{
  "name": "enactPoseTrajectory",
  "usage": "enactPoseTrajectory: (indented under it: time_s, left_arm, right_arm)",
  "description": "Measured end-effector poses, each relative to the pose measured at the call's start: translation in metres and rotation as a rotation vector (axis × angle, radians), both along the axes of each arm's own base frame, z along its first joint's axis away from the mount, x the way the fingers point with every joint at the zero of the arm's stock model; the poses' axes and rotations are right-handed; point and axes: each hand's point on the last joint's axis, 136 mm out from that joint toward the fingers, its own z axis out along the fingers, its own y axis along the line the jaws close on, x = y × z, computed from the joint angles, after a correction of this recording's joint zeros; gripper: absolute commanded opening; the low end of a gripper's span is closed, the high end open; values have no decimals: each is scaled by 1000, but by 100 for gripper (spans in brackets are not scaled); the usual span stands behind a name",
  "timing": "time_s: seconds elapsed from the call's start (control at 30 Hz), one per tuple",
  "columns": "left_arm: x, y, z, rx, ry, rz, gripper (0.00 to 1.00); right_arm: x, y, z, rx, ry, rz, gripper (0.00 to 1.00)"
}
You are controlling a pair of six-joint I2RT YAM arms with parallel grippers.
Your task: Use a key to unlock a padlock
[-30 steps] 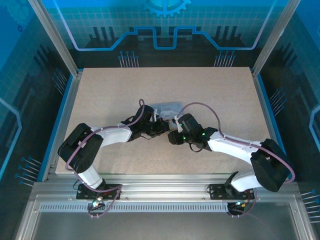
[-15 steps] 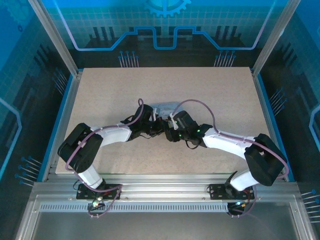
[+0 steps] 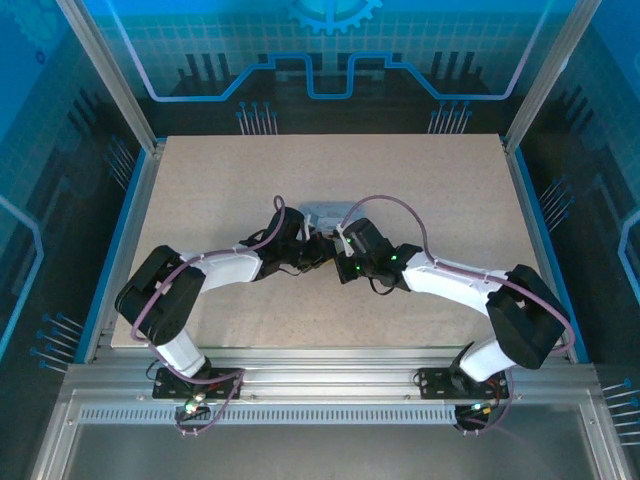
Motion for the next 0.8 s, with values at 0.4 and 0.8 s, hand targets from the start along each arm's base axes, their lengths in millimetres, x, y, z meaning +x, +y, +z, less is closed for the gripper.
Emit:
enactPoseTrajectory:
  time_s: [0.4,0.8]
  left_arm:
    - [0,0,0,-3,-4,-1,5]
    - [-5,2,-12,8,15,-9,6]
  right_arm:
    - [-3,3,0,19,9,16,31]
    - [-16,-12,9,47,-14,4,36]
